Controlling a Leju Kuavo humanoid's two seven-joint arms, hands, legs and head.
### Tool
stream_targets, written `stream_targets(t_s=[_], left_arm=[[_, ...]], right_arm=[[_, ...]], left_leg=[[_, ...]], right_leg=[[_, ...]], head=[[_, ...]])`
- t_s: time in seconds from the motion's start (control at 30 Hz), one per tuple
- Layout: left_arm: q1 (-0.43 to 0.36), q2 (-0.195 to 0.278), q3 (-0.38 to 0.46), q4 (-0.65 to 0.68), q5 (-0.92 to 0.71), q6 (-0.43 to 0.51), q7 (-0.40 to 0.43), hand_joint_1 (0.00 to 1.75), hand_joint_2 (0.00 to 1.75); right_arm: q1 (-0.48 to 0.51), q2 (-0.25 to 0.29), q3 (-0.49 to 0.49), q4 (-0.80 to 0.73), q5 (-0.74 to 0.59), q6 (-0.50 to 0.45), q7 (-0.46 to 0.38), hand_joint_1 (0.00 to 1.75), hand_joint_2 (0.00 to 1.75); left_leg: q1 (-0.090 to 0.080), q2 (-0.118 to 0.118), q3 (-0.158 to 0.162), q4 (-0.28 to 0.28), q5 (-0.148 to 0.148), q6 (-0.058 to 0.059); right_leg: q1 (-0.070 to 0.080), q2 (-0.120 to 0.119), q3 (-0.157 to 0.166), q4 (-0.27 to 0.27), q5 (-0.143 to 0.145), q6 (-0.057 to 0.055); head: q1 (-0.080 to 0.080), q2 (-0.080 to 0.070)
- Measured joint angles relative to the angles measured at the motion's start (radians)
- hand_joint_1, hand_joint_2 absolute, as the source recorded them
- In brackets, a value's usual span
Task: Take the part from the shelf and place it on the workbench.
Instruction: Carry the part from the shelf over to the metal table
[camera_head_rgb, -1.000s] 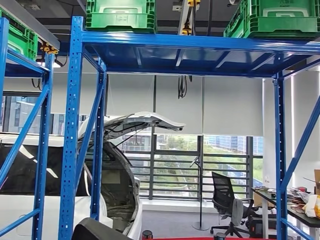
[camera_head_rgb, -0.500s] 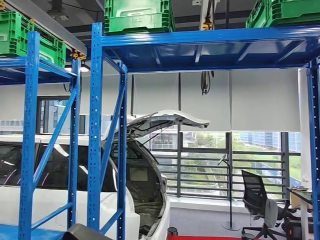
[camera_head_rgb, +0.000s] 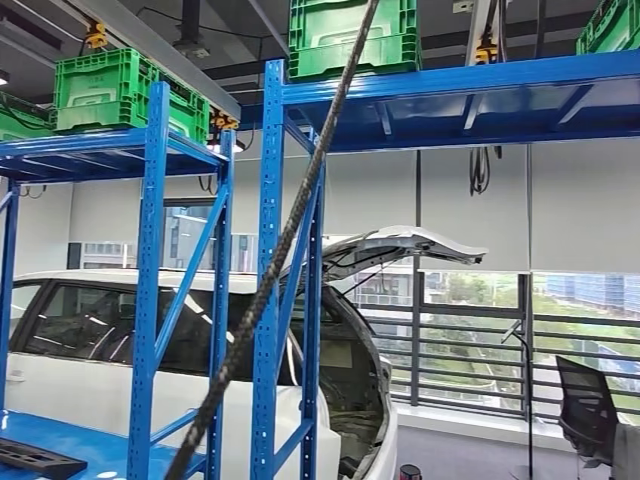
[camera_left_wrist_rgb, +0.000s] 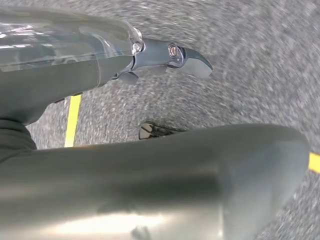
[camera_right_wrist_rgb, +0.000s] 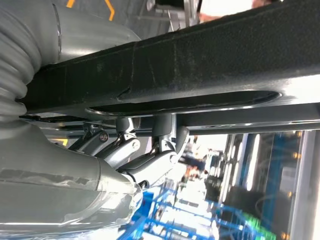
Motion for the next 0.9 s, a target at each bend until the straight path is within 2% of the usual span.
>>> stream_targets(t_s=[0.03, 0.07, 0.1, 0.13, 0.17, 0.2, 0.23, 0.3, 0.33, 0.37, 0.4, 0.43, 0.47, 0.5, 0.57, 0.6, 0.67, 0.73, 0.8, 0.83, 0.87, 0.9], left_arm=[[-0.001, 0.001, 0.003, 0.000, 0.003, 0.002, 0.006, 0.00, 1.75], [-0.002, 0.002, 0.005, 0.000, 0.005, 0.004, 0.011, 0.00, 1.75], [-0.001, 0.003, 0.007, 0.000, 0.007, 0.007, 0.017, 0.00, 1.75], [0.000, 0.005, 0.009, 0.000, 0.008, 0.012, 0.022, 0.00, 1.75], [0.003, 0.008, 0.012, 0.000, 0.010, 0.017, 0.029, 0.00, 1.75], [0.007, 0.011, 0.016, 0.000, 0.012, 0.022, 0.036, 0.00, 1.75], [0.010, 0.015, 0.021, 0.000, 0.014, 0.027, 0.042, 0.00, 1.75], [0.011, 0.025, 0.029, 0.000, 0.017, 0.035, 0.049, 0.00, 1.75], [0.010, 0.031, 0.032, 0.000, 0.018, 0.038, 0.051, 0.00, 1.75], [0.011, 0.038, 0.034, 0.000, 0.018, 0.041, 0.052, 0.00, 1.75], [0.013, 0.043, 0.036, 0.000, 0.018, 0.044, 0.052, 0.00, 1.75], [0.015, 0.049, 0.038, 0.000, 0.018, 0.046, 0.052, 0.00, 1.75], [0.017, 0.055, 0.041, 0.000, 0.019, 0.048, 0.051, 0.00, 1.75], [0.017, 0.060, 0.044, 0.000, 0.018, 0.049, 0.048, 0.00, 1.75], [0.014, 0.069, 0.048, -0.001, 0.015, 0.050, 0.042, 0.00, 1.75], [0.013, 0.072, 0.048, -0.001, 0.013, 0.050, 0.039, 0.00, 1.75], [0.017, 0.076, 0.049, -0.001, 0.008, 0.049, 0.035, 0.00, 1.75], [0.019, 0.080, 0.049, -0.001, 0.003, 0.049, 0.034, 0.00, 1.75], [0.015, 0.084, 0.049, -0.001, -0.001, 0.051, 0.037, 0.00, 1.75], [0.012, 0.086, 0.049, -0.001, -0.003, 0.052, 0.040, 0.00, 1.75], [0.012, 0.086, 0.049, -0.001, -0.004, 0.053, 0.043, 0.00, 1.75], [0.013, 0.087, 0.049, -0.001, -0.006, 0.055, 0.046, 0.00, 1.75]], right_arm=[[-0.006, -0.001, 0.003, 0.000, 0.002, 0.000, -0.002, 1.75, 1.75], [-0.010, -0.003, 0.005, 0.001, 0.004, 0.000, -0.004, 1.75, 1.75], [-0.012, -0.005, 0.007, 0.002, 0.007, -0.001, -0.006, 1.75, 1.75], [-0.014, -0.007, 0.009, 0.002, 0.012, -0.001, -0.008, 1.75, 1.75], [-0.015, -0.010, 0.012, 0.003, 0.017, -0.001, -0.011, 1.75, 1.75], [-0.015, -0.011, 0.014, 0.003, 0.021, -0.001, -0.014, 1.75, 1.75], [-0.015, -0.012, 0.016, 0.003, 0.025, -0.002, -0.017, 1.75, 1.75], [-0.010, -0.017, 0.020, 0.003, 0.032, -0.003, -0.022, 1.75, 1.75], [-0.005, -0.020, 0.021, 0.003, 0.036, -0.003, -0.025, 1.75, 1.75], [0.002, -0.024, 0.023, 0.003, 0.040, -0.004, -0.027, 1.75, 1.75], [0.008, -0.028, 0.026, 0.003, 0.044, -0.006, -0.029, 1.75, 1.75], [0.013, -0.030, 0.028, 0.003, 0.046, -0.008, -0.032, 1.75, 1.75], [0.017, -0.032, 0.030, 0.003, 0.049, -0.010, -0.036, 1.75, 1.75], [0.019, -0.033, 0.031, 0.001, 0.051, -0.012, -0.039, 1.75, 1.75], [0.023, -0.034, 0.031, -0.005, 0.057, -0.019, -0.046, 1.75, 1.75], [0.026, -0.035, 0.031, -0.009, 0.059, -0.022, -0.048, 1.75, 1.75], [0.034, -0.037, 0.032, -0.018, 0.064, -0.027, -0.051, 1.75, 1.75], [0.038, -0.038, 0.032, -0.025, 0.068, -0.030, -0.052, 1.75, 1.75], [0.043, -0.043, 0.031, -0.030, 0.073, -0.032, -0.055, 1.75, 1.75], [0.048, -0.046, 0.030, -0.031, 0.075, -0.032, -0.057, 1.75, 1.75], [0.054, -0.049, 0.030, -0.032, 0.078, -0.033, -0.059, 1.75, 1.75], [0.061, -0.051, 0.030, -0.032, 0.080, -0.033, -0.061, 1.75, 1.75]], left_leg=[[0.002, -0.011, -0.002, 0.000, 0.003, -0.004], [0.005, -0.022, -0.007, -0.001, 0.007, -0.009], [0.009, -0.033, -0.012, -0.002, 0.011, -0.016], [0.012, -0.045, -0.018, -0.004, 0.016, -0.023], [0.014, -0.047, -0.023, -0.003, 0.017, -0.029], [0.012, -0.036, -0.030, 0.003, 0.010, -0.032], [0.010, -0.014, -0.042, 0.027, -0.009, -0.034], [0.006, 0.035, -0.087, 0.128, -0.071, -0.037], [0.005, 0.046, -0.112, 0.190, -0.100, -0.040], [0.006, 0.052, -0.127, 0.233, -0.114, -0.043], [0.007, 0.056, -0.126, 0.245, -0.112, -0.047], [0.008, 0.063, -0.108, 0.219, -0.093, -0.050], [0.009, 0.076, -0.073, 0.161, -0.062, -0.053], [0.007, 0.099, -0.036, 0.097, -0.039, -0.056], [0.002, 0.130, 0.009, 0.011, -0.015, -0.047], [-0.002, 0.133, 0.011, 0.001, -0.017, -0.040], [-0.003, 0.113, 0.007, 0.001, -0.013, -0.024], [-0.002, 0.096, 0.004, -0.001, -0.008, -0.013], [0.000, 0.076, 0.000, -0.001, -0.003, -0.004], [-0.001, 0.065, -0.002, -0.001, -0.001, -0.001], [-0.003, 0.053, -0.004, -0.001, 0.000, 0.002], [-0.004, 0.041, -0.004, -0.001, 0.001, 0.003]], right_leg=[[0.000, 0.027, 0.027, -0.058, 0.022, -0.006], [0.001, 0.047, 0.042, -0.093, 0.032, -0.010], [0.003, 0.057, 0.048, -0.110, 0.033, -0.013], [0.005, 0.048, 0.048, -0.115, 0.036, -0.014], [0.004, 0.033, 0.049, -0.122, 0.038, -0.017], [0.003, 0.019, 0.050, -0.130, 0.042, -0.021], [0.000, 0.004, 0.050, -0.137, 0.046, -0.024], [0.000, -0.027, 0.049, -0.144, 0.051, -0.029], [0.001, -0.044, 0.048, -0.144, 0.051, -0.030], [0.001, -0.060, 0.047, -0.143, 0.051, -0.030], [0.001, -0.074, 0.046, -0.142, 0.050, -0.029], [0.001, -0.087, 0.045, -0.140, 0.049, -0.028], [0.000, -0.099, 0.044, -0.136, 0.047, -0.025], [0.001, -0.109, 0.043, -0.132, 0.044, -0.020], [0.006, -0.129, 0.039, -0.120, 0.036, -0.010], [0.009, -0.137, 0.038, -0.117, 0.034, -0.006], [0.007, -0.149, 0.039, -0.113, 0.030, 0.000], [0.001, -0.115, 0.030, -0.083, 0.001, 0.009], [-0.003, -0.064, -0.014, 0.022, -0.062, 0.016], [-0.004, -0.053, -0.043, 0.089, -0.093, 0.016], [-0.004, -0.048, -0.067, 0.143, -0.111, 0.015], [-0.003, -0.046, -0.076, 0.166, -0.111, 0.013]], head=[[0.000, 0.000], [0.000, 0.000], [0.000, 0.000], [0.000, 0.000], [0.000, 0.000], [0.000, 0.000], [0.000, 0.000], [0.000, 0.000], [0.001, 0.000], [0.001, 0.000], [0.001, 0.000], [0.001, 0.000], [0.001, 0.000], [0.001, 0.000], [0.000, 0.000], [0.000, 0.000], [0.000, 0.000], [0.000, 0.000], [0.000, 0.000], [0.000, 0.000], [0.000, 0.000], [0.000, 0.000]])
